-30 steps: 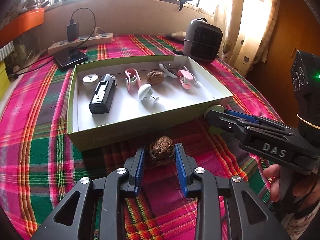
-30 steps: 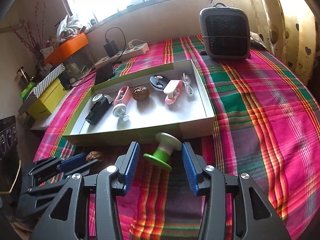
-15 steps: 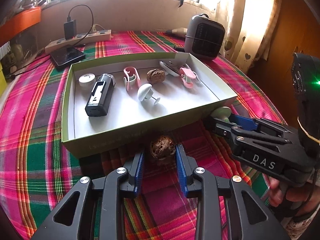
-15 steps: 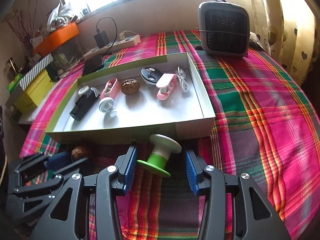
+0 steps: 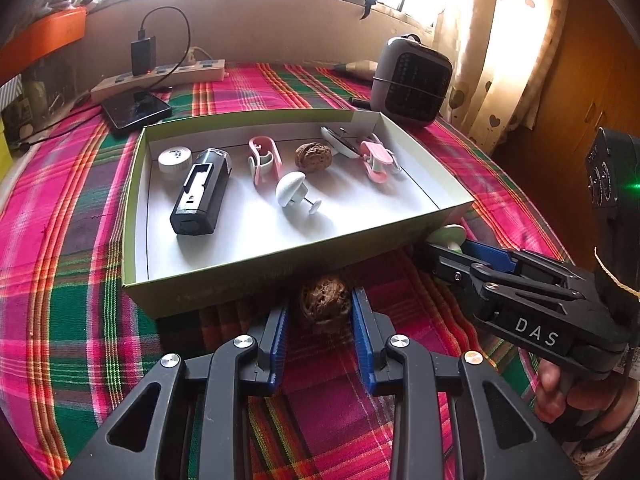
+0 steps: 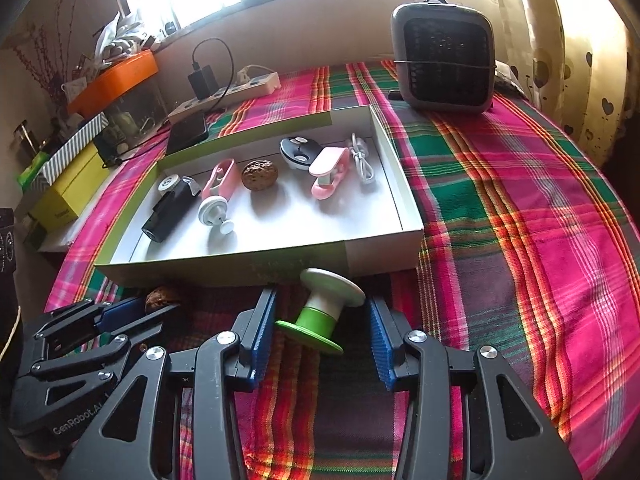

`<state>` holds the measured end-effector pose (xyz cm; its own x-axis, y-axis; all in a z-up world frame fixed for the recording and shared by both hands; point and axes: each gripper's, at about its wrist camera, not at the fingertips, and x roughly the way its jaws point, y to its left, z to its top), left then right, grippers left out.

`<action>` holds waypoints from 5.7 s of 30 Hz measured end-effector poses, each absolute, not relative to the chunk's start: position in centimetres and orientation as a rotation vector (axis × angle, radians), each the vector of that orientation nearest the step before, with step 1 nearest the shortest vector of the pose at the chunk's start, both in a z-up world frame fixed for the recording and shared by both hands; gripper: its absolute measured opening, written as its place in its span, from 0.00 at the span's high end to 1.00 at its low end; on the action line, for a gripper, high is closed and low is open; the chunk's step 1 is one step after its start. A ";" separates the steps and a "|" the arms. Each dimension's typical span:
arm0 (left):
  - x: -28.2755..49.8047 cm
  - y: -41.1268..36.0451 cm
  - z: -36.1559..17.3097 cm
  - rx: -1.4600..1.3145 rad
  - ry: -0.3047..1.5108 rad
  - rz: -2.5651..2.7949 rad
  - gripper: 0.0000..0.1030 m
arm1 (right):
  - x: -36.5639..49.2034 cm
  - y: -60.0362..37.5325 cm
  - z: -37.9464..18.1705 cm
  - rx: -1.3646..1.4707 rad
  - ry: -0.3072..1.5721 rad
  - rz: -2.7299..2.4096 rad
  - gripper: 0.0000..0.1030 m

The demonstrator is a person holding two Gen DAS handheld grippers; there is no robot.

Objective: Organize objects

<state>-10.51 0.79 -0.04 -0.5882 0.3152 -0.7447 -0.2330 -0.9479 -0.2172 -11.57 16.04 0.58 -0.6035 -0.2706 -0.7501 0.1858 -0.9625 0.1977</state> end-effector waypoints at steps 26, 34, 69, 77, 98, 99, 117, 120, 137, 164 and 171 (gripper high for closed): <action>-9.2 1.3 1.9 -1.161 -0.107 2.581 0.74 | -10.0 16.0 2.4 1.169 -0.115 -2.597 0.58; -9.0 1.2 2.7 -1.141 -0.110 2.594 0.73 | -9.8 15.8 3.0 1.150 -0.112 -2.594 0.58; -16.4 -1.4 1.6 -1.227 -0.181 2.655 0.73 | -17.1 13.7 2.8 1.165 -0.045 -2.486 0.58; -17.1 -0.9 1.2 -1.233 -0.146 2.653 0.73 | -17.8 13.4 1.6 1.202 -0.035 -2.448 0.58; -17.6 0.0 0.5 -1.270 -0.085 2.642 0.73 | -18.0 12.7 1.0 1.196 0.033 -2.465 0.58; -17.6 0.0 0.5 -1.270 -0.086 2.642 0.73 | -18.0 12.7 1.0 1.196 0.031 -2.465 0.58; -16.7 -0.8 1.6 -1.240 -0.132 2.671 0.67 | -17.2 12.9 1.9 1.163 -0.006 -2.479 0.56; -16.2 -0.8 1.9 -1.232 -0.132 2.677 0.67 | -16.8 12.9 2.3 1.144 -0.017 -2.480 0.56; -10.1 0.2 4.1 -1.162 -0.121 2.761 0.67 | -11.1 13.6 5.0 1.074 0.041 -2.537 0.56; -7.1 0.6 -0.2 -1.348 -0.077 2.878 0.67 | -8.2 16.0 0.7 1.257 0.112 -2.626 0.56; -7.1 0.5 -0.2 -1.345 -0.093 2.878 0.66 | -8.1 15.6 0.6 1.261 0.131 -2.632 0.55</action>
